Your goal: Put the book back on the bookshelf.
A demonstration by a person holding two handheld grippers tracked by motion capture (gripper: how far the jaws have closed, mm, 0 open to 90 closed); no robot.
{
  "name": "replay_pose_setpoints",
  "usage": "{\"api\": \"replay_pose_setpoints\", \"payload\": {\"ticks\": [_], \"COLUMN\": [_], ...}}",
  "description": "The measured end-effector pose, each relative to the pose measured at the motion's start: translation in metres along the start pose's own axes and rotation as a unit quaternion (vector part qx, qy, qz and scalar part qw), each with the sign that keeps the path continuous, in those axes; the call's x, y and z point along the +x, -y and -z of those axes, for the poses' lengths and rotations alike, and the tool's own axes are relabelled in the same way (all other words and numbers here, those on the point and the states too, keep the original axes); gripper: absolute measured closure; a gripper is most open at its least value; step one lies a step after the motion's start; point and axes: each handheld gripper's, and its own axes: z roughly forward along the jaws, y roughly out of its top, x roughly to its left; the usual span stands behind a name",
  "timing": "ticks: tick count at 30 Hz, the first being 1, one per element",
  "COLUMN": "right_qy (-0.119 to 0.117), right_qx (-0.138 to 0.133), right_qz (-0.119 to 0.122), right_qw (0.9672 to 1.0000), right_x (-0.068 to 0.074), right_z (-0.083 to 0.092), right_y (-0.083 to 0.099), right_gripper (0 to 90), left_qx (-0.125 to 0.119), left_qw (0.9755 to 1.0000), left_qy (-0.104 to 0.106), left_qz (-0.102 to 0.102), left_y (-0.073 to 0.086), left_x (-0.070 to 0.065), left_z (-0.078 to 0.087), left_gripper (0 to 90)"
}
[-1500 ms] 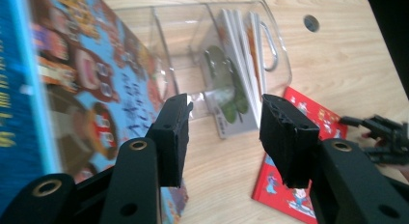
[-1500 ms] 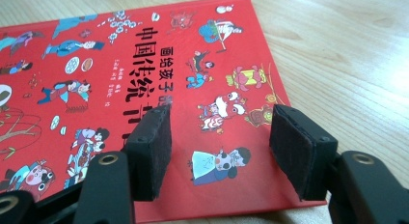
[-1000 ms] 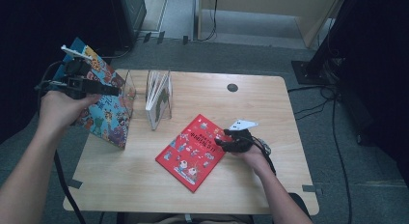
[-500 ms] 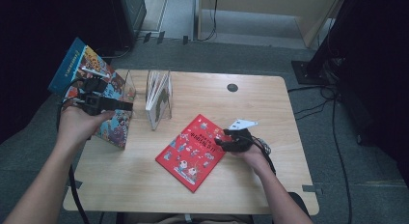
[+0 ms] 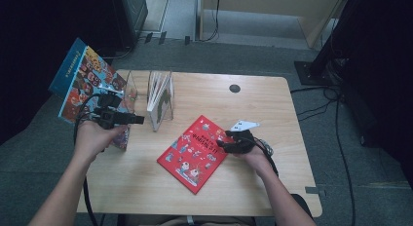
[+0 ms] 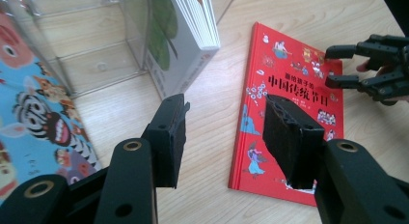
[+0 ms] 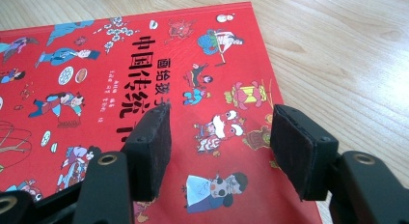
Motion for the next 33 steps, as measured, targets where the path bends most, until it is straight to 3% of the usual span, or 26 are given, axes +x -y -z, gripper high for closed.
{"api": "replay_pose_setpoints", "payload": {"ticks": [12, 15, 18, 29, 33], "right_qy": [-0.001, -0.001, 0.001, 0.010, 0.012], "right_qx": [0.003, 0.005, 0.005, 0.006, 0.005], "right_qz": [-0.001, 0.002, 0.000, 0.003, 0.002], "right_qw": [1.0000, 1.0000, 1.0000, 0.9999, 0.9999], "right_x": [0.000, 0.001, 0.001, 0.002, 0.003], "right_z": [0.001, 0.001, 0.001, 0.008, 0.010], "right_y": [0.000, 0.001, 0.002, 0.008, 0.010], "right_gripper": [41.1, 41.0, 41.1, 42.5, 42.8], "left_qx": [0.004, -0.001, -0.001, 0.004, 0.008], "left_qw": [0.9998, 0.9993, 0.9989, 0.9980, 0.9981], "left_qy": [0.013, 0.014, 0.018, 0.028, 0.034], "left_qz": [-0.016, -0.036, -0.043, -0.056, -0.050], "left_y": [0.021, 0.026, 0.030, 0.038, 0.041], "left_x": [-0.004, -0.004, -0.004, -0.005, -0.003], "left_z": [-0.026, -0.031, -0.036, -0.057, -0.066], "left_gripper": [49.7, 52.2, 52.7, 51.1, 51.0]}}
